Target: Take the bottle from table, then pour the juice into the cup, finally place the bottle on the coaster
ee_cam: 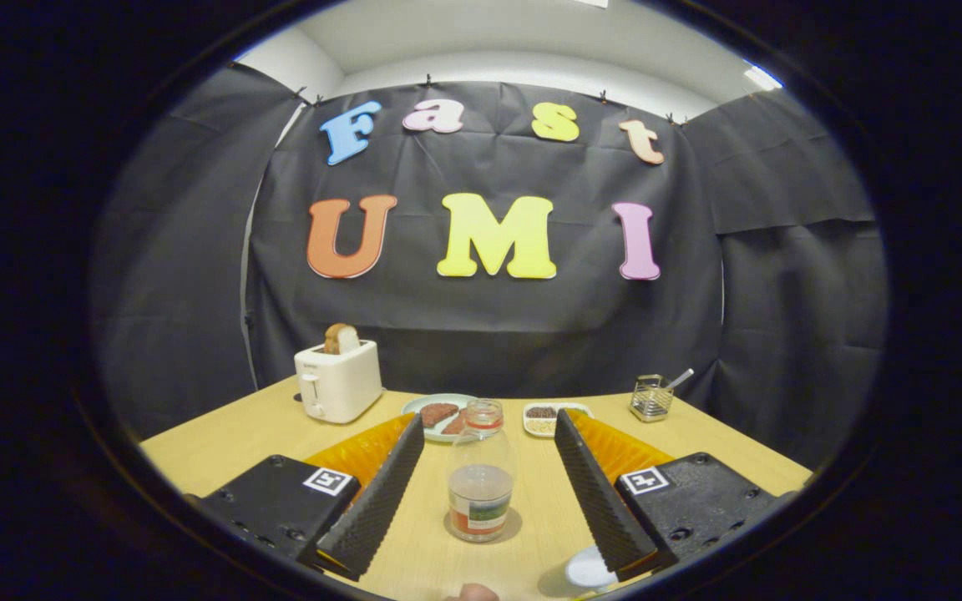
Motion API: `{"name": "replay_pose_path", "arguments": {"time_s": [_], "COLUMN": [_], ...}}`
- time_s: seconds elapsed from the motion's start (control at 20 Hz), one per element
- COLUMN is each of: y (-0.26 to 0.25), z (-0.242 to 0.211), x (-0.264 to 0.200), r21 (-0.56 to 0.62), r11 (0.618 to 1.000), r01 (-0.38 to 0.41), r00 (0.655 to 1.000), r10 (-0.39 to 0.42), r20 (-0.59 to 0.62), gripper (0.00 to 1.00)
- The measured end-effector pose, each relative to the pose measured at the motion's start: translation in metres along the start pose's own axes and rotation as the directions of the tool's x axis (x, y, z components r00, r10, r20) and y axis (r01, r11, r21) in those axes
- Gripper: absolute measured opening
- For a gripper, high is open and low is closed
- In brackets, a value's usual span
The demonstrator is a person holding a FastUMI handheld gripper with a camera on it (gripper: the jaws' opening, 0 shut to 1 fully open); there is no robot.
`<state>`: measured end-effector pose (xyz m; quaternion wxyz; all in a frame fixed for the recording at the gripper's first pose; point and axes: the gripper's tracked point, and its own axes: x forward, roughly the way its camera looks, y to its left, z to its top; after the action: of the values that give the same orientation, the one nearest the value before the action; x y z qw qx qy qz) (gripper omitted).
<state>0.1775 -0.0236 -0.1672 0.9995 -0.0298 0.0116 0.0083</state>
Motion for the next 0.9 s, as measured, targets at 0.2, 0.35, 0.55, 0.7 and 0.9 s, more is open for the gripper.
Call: {"name": "replay_pose_path", "arguments": {"time_s": [0.2, 0.35, 0.55, 0.7, 0.9], "y": [-0.008, -0.01, -0.011, -0.019, -0.027], "z": [0.011, 0.024, 0.048, 0.066, 0.104], "x": [-0.016, -0.03, -0.051, -0.068, -0.094], "r21": [-0.014, 0.006, 0.016, 0.019, 0.017], "r11": [0.999, 0.999, 1.0, 1.0, 1.0], "r01": [0.033, 0.038, 0.015, 0.012, 0.01], "r00": [0.999, 0.999, 1.0, 1.0, 0.999], "r10": [-0.033, -0.038, -0.016, -0.012, -0.01], "r20": [0.003, -0.001, 0.024, 0.02, 0.043], "gripper": [1.0, 1.0, 1.0, 1.0, 1.0]}}
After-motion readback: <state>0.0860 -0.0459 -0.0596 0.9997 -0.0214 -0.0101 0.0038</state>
